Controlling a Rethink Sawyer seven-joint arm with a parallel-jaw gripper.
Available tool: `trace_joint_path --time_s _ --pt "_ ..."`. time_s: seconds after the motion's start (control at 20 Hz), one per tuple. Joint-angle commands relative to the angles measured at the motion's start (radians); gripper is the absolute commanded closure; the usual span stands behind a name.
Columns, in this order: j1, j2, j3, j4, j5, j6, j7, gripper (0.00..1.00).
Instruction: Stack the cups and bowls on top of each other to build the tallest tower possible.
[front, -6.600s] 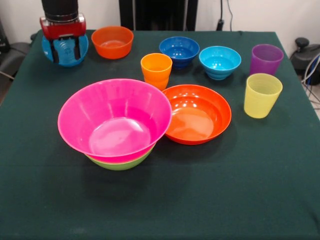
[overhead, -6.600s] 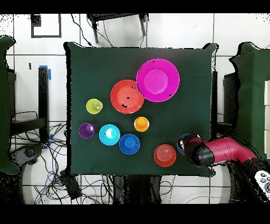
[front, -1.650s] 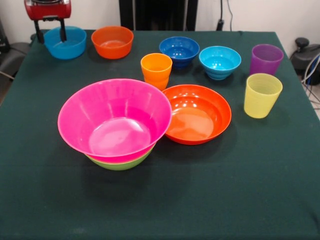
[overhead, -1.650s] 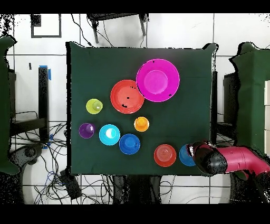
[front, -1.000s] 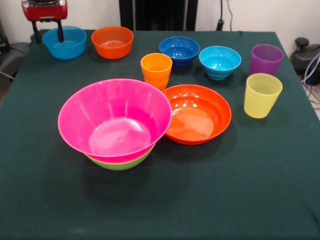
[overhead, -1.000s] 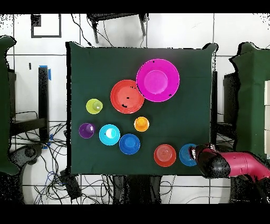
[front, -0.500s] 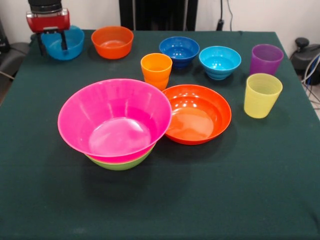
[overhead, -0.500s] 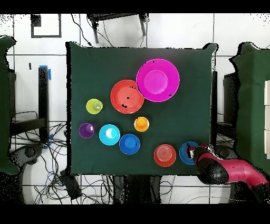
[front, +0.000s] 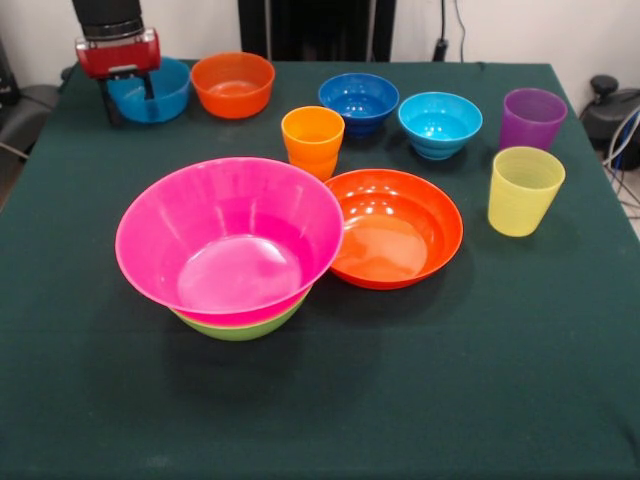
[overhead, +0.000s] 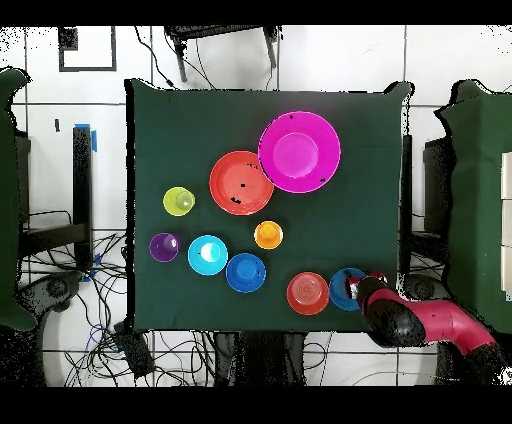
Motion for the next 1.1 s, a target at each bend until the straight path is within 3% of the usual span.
trace_joint_path --time_s 0.05,0.55,0.7,1.1 --pt "-0.039 0.078 0.112 0.001 -0.027 -0.016 -0.342 1.0" --pt "-0.046 0.089 0.14 -0.002 -0.014 0.028 -0.356 1.0" --pt "-0.041 0.075 0.146 0.017 -0.034 -0.002 -0.307 1.0" --pt "-0.02 0.053 0.164 0.045 -0.003 0.02 -0.256 1.0"
